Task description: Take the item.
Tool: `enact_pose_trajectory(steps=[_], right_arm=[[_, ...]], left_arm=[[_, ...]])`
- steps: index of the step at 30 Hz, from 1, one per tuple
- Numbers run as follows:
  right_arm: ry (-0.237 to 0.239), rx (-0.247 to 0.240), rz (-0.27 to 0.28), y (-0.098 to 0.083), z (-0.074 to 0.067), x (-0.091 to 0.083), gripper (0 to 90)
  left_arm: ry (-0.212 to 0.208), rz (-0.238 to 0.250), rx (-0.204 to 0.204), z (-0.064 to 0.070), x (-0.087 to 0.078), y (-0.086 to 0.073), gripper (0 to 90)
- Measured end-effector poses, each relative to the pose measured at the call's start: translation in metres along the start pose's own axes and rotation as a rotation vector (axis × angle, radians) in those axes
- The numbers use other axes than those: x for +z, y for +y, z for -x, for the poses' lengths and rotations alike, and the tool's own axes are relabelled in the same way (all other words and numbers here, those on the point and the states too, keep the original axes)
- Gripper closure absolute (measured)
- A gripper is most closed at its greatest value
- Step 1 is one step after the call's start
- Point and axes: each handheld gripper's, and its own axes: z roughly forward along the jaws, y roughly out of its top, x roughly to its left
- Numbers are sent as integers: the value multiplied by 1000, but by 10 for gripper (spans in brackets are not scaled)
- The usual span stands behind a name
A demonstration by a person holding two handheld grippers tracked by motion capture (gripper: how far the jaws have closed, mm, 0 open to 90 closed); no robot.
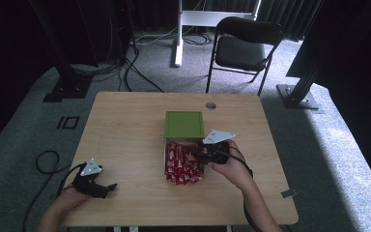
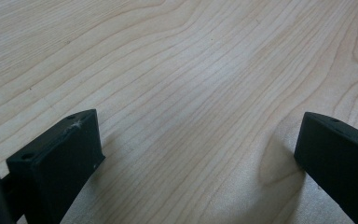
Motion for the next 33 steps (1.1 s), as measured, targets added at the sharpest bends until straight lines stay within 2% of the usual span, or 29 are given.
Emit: enact_pose_trajectory(steps=[9, 13, 20, 23, 26, 33], right_arm=[[-20, -38, -73, 2, -1, 15, 627], [-38, -58, -129, 2, -1, 22, 640], [-49, -56, -169, 3, 0, 30, 715], [-66, -52, -185, 4, 2, 30, 803], [-55, -41, -184, 4, 1, 28, 817], [-44, 10, -124, 2, 3, 15, 820]], left_arm=[[0, -1, 1, 0, 0, 0, 15], [0, -1, 1, 0, 0, 0, 15], [0, -1, 0, 0, 0, 0, 15], [0, -1, 1, 0, 0, 0, 15], [0, -1, 1, 0, 0, 0, 15], [0, 0, 0, 0, 0, 0, 15]])
